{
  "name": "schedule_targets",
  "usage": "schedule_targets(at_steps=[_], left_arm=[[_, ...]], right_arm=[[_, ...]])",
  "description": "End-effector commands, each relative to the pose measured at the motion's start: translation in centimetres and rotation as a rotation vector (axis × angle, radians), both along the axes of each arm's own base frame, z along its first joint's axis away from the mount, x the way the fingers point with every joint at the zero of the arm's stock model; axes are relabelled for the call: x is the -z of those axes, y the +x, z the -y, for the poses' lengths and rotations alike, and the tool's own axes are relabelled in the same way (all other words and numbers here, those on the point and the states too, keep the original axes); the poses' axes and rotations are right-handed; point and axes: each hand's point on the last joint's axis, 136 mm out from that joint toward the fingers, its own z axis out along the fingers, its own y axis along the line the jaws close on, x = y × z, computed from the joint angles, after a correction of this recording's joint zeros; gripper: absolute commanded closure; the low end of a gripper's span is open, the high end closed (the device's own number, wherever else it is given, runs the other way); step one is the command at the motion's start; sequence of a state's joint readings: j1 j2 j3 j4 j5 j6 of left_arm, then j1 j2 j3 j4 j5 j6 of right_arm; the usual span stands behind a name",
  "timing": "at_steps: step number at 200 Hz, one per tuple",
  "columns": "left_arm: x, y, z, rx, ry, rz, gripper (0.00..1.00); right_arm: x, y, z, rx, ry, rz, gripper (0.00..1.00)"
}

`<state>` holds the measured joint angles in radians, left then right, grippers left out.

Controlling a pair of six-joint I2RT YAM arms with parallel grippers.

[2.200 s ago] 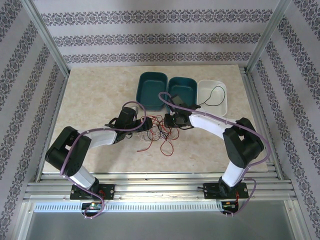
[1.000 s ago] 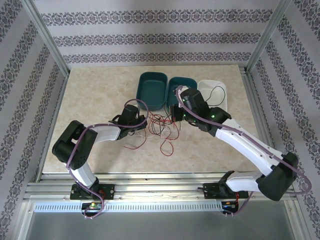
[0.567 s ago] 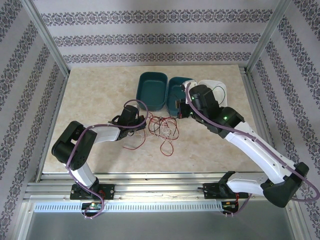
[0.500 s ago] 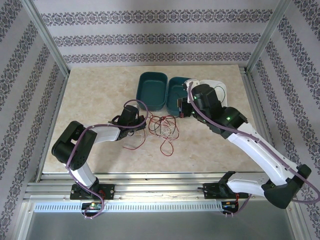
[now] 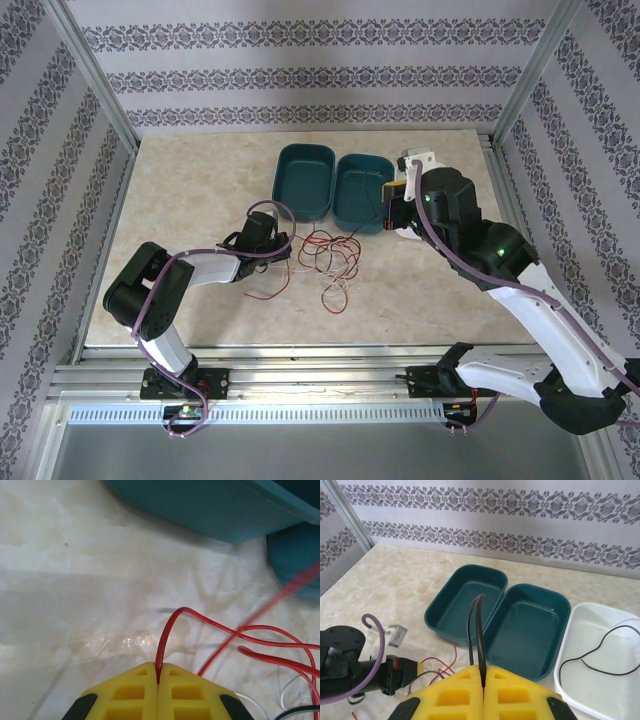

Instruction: Untangle the cables

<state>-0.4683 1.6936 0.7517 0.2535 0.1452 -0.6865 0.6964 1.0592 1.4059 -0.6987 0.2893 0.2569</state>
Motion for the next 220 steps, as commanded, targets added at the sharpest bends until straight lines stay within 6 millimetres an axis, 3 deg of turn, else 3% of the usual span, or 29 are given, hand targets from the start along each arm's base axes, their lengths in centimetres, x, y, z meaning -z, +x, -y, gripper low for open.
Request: schedule_targets(at_steps=[1,220], left_arm=[[-0.3,0.2,-0.9,-0.032,0.007,0.008,1.0],[0.6,-0.2,-1.6,-0.055,0.028,-0.002,1.0]], right_arm=[[-2.4,-0.5,1.9,0.049,-0.012,0.067,1.0],[-13.6,-5.3,4.0,-0.05,0.149,0.333,1.0]])
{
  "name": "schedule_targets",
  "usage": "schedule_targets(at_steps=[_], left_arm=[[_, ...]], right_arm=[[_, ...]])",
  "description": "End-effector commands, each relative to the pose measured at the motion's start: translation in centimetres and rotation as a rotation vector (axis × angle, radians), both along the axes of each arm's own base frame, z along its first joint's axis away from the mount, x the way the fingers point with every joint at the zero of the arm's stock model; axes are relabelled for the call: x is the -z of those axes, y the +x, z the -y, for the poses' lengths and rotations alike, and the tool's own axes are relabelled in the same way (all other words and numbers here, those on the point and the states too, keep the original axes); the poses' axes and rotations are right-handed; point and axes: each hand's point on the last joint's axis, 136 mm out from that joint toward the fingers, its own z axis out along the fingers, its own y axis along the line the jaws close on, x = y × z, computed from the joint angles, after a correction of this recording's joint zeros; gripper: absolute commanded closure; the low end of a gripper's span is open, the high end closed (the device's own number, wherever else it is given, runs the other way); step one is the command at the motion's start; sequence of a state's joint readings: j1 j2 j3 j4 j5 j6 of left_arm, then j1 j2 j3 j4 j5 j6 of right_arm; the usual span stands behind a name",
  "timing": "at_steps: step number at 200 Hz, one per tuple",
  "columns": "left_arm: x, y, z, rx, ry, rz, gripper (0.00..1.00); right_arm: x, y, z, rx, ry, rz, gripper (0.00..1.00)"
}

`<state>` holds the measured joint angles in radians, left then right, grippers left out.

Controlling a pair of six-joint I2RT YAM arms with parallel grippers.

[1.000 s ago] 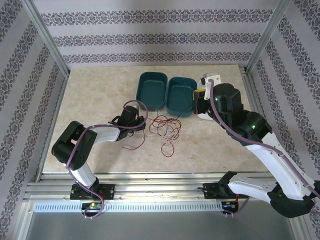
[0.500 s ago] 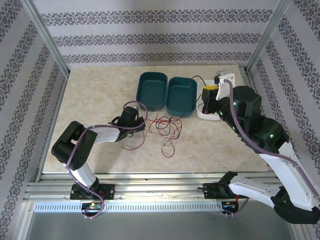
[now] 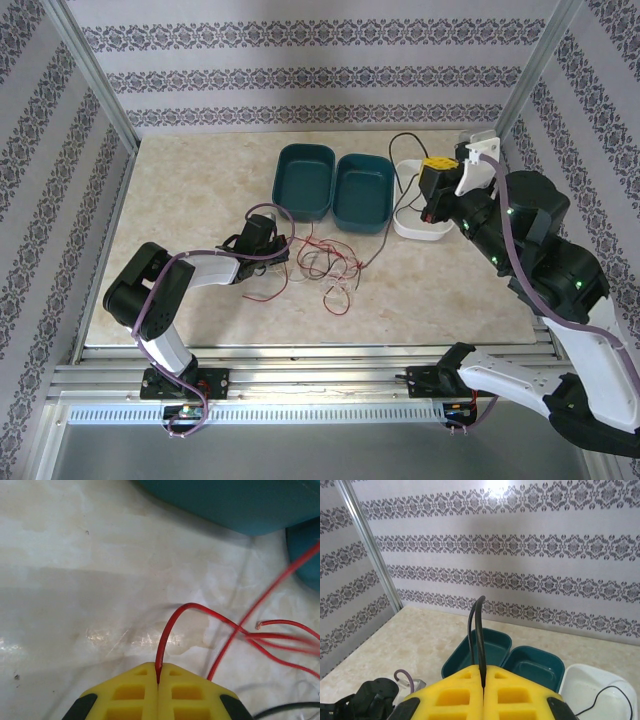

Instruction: Untangle the cables

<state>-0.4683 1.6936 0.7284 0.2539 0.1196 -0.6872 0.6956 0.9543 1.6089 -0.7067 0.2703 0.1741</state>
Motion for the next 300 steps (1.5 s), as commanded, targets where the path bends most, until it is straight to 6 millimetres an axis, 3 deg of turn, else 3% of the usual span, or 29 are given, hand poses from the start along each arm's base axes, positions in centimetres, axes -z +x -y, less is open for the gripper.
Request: schedule_targets(at_steps=[1,80,107,137,192,267,300], left_arm=[[-0.3,0.3,-0.8,-0.036,0.002,0.013,1.0],[-1.1,0.6,-0.6,-0.034,-0.013,0.031,1.0],[-2.3,0.7,-0.6,-0.036,-0.027,0.056,0.87],[-4.0,0.7,-0.4,-0.027,-0.044,0.087,0.79],[-6.9,-0.2,-1.2,-0.035,-0.045,0.133,0.54],[-9.0,-2.3,-3.7,-0.076,0.021,0.16,0.16],[-9.7,-3.1,-4.8,-0.096,0.047,0.165,0.01]], right_arm=[[-2.6,-0.9,0.7,-0.009,0.027,0.075,1.0],[-2.0,0.7,1.0,0.062,-0.024,0.058,1.0],[-0.7,2.3,1.6,0.149,-0.072,0.028,1.0],[0.9,4.7,2.5,0.251,-0.142,-0.007,1.0],[2.9,9.0,7.1,0.474,-0.138,-0.028,1.0],[6.2,13.9,12.8,0.722,-0.22,-0.049,1.0],[8.0,15.8,14.4,0.777,-0.263,-0.072,1.0]])
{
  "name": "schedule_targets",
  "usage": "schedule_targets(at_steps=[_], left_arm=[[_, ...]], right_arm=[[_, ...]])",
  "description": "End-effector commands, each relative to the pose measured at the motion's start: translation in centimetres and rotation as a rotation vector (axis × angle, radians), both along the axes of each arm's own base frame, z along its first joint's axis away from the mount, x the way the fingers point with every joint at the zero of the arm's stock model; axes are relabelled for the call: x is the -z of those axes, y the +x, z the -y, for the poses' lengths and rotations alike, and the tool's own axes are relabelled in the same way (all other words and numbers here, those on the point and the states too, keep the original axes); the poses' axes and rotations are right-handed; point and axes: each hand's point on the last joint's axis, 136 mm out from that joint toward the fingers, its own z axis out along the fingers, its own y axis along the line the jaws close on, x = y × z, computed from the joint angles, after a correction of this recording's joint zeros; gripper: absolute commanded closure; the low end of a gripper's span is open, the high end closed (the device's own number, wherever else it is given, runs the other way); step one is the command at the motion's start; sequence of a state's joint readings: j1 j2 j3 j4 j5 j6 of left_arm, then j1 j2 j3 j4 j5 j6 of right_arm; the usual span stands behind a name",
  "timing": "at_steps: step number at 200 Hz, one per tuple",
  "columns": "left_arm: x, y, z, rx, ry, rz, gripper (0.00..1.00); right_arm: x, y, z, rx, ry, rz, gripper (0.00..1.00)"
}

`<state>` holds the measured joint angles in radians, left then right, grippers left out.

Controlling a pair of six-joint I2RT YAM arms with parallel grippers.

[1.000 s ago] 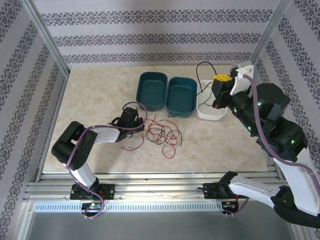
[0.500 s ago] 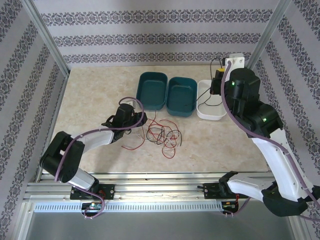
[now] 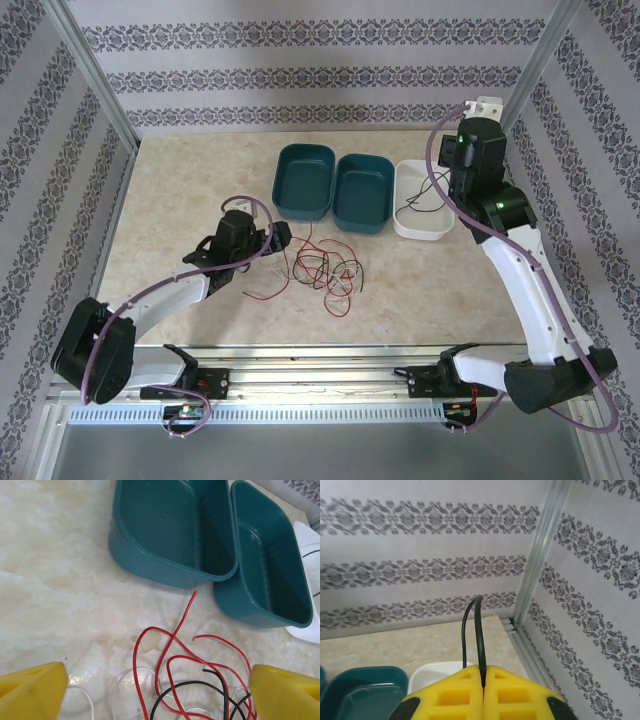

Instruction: Untangle the cables

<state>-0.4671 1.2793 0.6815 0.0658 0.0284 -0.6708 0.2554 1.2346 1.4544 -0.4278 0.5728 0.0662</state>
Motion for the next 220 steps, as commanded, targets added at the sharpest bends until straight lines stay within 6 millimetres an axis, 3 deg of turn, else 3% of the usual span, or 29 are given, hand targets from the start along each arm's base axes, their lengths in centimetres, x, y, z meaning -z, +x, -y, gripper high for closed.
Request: schedule_targets(at_steps=[1,49,73,136,190,220], left_arm=[[0.6,-1.0,-1.9,-0.042,0.06,-0.029,0.01],[0.0,-1.8,-3.4,-0.08,0.107,-0.015,0.01],[0.1,-1.9,-4.0,-0.09,0.137,-0.016,0.01],[-0.1,-1.8,-4.6,-0.103,0.179,-0.006,0.01],[-0.2,-1.8,-4.6,-0.105,0.179,-0.001,0.01],[-0.2,-1.7,-4.7,-0.105,0.182,0.001,0.01]], right_arm=[[-0.1,1.0,1.4,0.06,-0.039,0.027,1.0],[1.4,3.1,3.1,0.115,-0.066,0.018,1.0],[3.2,3.8,3.7,0.137,-0.074,-0.014,1.0],[10.9,5.2,3.9,0.118,-0.012,-0.19,1.0],[18.6,6.1,2.9,0.048,0.104,-0.401,1.0],[21.4,7.0,2.4,0.012,0.143,-0.475,1.0]])
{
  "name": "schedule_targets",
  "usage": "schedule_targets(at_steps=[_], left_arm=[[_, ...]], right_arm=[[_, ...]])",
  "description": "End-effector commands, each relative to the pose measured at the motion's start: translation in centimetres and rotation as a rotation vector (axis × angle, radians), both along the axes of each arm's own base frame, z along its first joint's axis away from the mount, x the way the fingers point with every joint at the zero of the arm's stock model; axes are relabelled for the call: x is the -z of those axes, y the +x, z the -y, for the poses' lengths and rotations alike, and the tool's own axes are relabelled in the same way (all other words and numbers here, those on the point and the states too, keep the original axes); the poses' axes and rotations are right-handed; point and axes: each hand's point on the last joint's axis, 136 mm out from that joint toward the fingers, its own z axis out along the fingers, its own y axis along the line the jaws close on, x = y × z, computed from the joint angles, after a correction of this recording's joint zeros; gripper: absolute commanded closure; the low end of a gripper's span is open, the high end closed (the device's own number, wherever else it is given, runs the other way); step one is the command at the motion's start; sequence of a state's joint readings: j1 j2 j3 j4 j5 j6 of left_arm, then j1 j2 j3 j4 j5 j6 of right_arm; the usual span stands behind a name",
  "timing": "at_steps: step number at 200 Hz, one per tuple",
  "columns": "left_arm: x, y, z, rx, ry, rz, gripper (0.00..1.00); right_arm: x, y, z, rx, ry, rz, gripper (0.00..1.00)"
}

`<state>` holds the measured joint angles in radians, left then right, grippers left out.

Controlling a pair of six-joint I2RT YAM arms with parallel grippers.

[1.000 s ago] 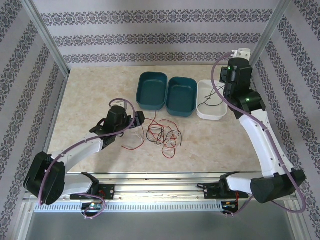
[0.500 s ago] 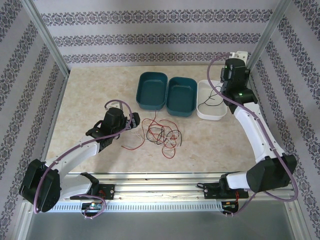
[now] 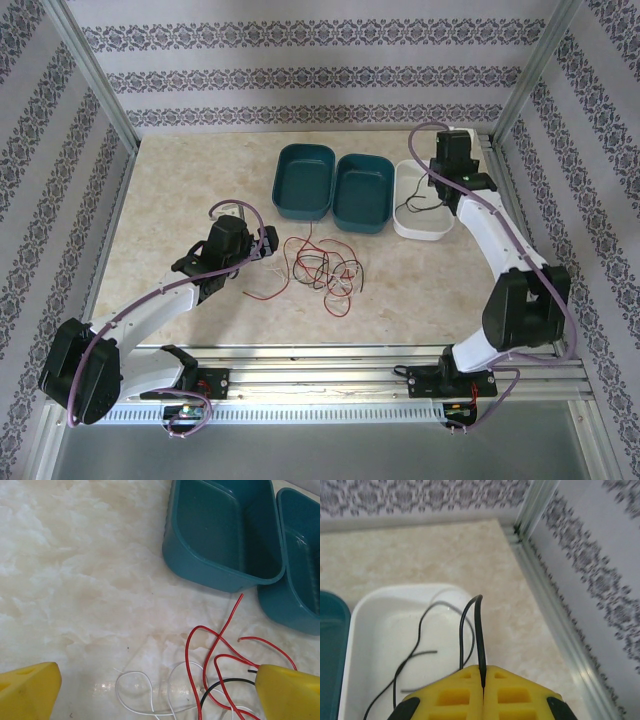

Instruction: Untangle the cables

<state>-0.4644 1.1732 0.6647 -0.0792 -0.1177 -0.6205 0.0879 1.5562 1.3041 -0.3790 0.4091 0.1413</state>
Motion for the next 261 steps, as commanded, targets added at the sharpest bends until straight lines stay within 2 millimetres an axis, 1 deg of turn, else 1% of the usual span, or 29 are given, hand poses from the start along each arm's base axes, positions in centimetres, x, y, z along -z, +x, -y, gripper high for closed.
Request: schedule_targets(at_steps=[1,21,55,93,150,189,210,235,261], left_arm=[[0.1,-0.2,-1.0,-0.017,0.04,-0.001,0.01],[0.3,-0.3,-1.1,-0.021,0.044,-0.007,0.01],[0.7,-0.4,-1.2,-0.028,0.041,-0.014,0.01],[1.0,-0.5,-1.3,-0.031,0.044,-0.021,0.01],[1.3,-0.7,-1.4,-0.032,0.048,-0.029,0.01],[1.5,-0.8,-1.5,-0.033,0.046,-0.03,0.01],[1.6,-0.8,-1.4,-0.034,0.044,-0.03,0.01],[1.6,-0.9,-1.4,-0.033,0.045,-0.033,0.01],[1.5,-0.8,-1.4,-0.035,0.043,-0.029,0.01]], right_arm=[[2.5,0.2,-0.9,-0.029,0.083,-0.069,1.0],[4.0,1.0,-1.0,-0.05,0.124,-0.101,1.0],[6.2,2.4,-0.6,-0.057,0.159,-0.152,1.0],[9.0,3.3,-1.3,-0.073,0.203,-0.218,1.0],[12.9,3.2,-1.5,-0.057,0.225,-0.317,1.0],[15.4,2.8,-0.7,-0.022,0.216,-0.397,1.0],[16.7,2.5,-0.7,-0.018,0.227,-0.447,1.0],[17.4,2.4,-0.8,-0.017,0.235,-0.465,1.0],[17.4,2.4,-1.3,-0.035,0.256,-0.476,1.0]])
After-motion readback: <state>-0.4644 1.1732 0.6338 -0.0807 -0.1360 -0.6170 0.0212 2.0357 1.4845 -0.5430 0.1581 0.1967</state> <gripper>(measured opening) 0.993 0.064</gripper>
